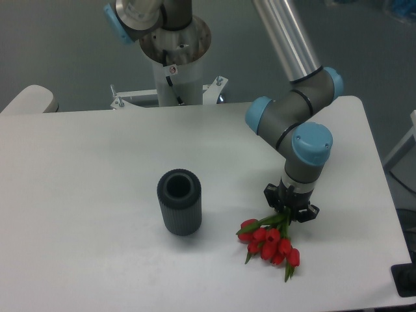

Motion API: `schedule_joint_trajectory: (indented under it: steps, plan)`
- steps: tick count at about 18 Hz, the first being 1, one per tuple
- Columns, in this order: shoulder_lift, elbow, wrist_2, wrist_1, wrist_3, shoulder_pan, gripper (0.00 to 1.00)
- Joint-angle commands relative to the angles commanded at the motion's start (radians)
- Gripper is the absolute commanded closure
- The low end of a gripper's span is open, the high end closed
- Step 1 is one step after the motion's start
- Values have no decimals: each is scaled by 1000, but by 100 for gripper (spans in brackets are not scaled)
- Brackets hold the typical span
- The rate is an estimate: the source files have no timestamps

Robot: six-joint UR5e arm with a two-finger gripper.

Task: Pick up the flowers from the table
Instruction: 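Lower the gripper onto the tulip stems and close it, then lift the gripped tulip bunch up off the table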

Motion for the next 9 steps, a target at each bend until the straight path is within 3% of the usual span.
schedule_joint_trajectory:
  steps: [4,9]
  plan:
    - [3,21,0,-2,5,0,68]
    - [32,113,-38,-18,3,-21,68]
